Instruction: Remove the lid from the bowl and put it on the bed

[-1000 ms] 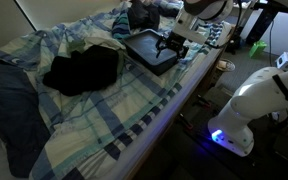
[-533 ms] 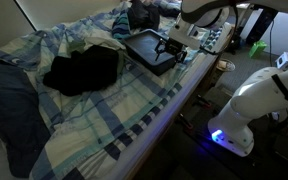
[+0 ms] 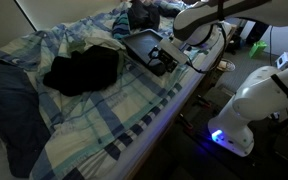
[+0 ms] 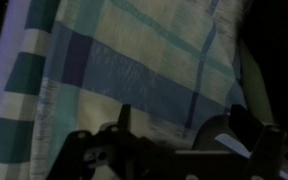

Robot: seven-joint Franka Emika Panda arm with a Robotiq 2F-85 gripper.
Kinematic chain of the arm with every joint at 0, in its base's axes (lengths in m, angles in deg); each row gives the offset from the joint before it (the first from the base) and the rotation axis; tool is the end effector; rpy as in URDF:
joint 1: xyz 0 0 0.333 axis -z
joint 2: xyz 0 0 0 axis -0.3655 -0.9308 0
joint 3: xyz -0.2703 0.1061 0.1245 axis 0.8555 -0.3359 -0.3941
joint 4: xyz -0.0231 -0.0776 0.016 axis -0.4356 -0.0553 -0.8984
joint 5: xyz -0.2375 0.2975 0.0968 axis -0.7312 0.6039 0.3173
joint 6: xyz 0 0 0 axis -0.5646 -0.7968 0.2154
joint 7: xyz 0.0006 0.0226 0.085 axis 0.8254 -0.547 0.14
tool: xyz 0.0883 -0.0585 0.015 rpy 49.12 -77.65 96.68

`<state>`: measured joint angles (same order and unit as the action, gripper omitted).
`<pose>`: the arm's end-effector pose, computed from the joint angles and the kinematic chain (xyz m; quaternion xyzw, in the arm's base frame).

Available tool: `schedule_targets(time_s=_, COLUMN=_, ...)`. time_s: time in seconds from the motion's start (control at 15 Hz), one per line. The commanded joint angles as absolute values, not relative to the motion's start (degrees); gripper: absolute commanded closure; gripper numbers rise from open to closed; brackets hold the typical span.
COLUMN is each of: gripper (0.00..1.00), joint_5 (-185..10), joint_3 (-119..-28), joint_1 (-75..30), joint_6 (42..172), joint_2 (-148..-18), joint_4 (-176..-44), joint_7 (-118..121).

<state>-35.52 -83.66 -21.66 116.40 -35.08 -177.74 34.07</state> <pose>0.3663 0.0306 0.3879 -0.7929 0.5349 -0.0230 0.2910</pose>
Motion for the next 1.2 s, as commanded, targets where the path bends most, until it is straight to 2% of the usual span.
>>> schedule_targets(time_s=0.0, gripper=0.00, joint_5=-30.49, joint_3=-84.85, joint_1=-23.44, joint_6=122.61, joint_2=-36.02, joint_4=-177.64, joint_7=33.25)
schedule_targets(time_s=0.4, gripper=0.00, joint_5=-29.81, joint_3=-85.71, joint_1=-23.55, joint_6=129.14, joint_2=-35.29, joint_4=-177.18, joint_7=33.61)
schedule_targets(time_s=0.47, gripper=0.25, joint_5=-29.90, joint_3=-85.69, joint_1=-23.60, joint_6=129.98, joint_2=-35.37, joint_4=-177.12, joint_7=33.57)
schedule_targets(time_s=0.6, gripper=0.34, joint_5=-30.10, joint_3=-85.84, joint_1=-23.73, joint_6=131.38, joint_2=-35.56, joint_4=-177.08, joint_7=33.57)
schedule_targets(time_s=0.8, gripper=0.59, joint_5=-30.18, joint_3=-86.04, joint_1=-23.94, joint_6=132.31, joint_2=-35.49, joint_4=-177.08, joint_7=33.73)
schedule_targets(time_s=1.13, gripper=0.93, joint_5=-31.17, joint_3=-86.60, joint_1=-23.55, joint_6=131.90, joint_2=-34.21, joint_4=-177.06, joint_7=34.38)
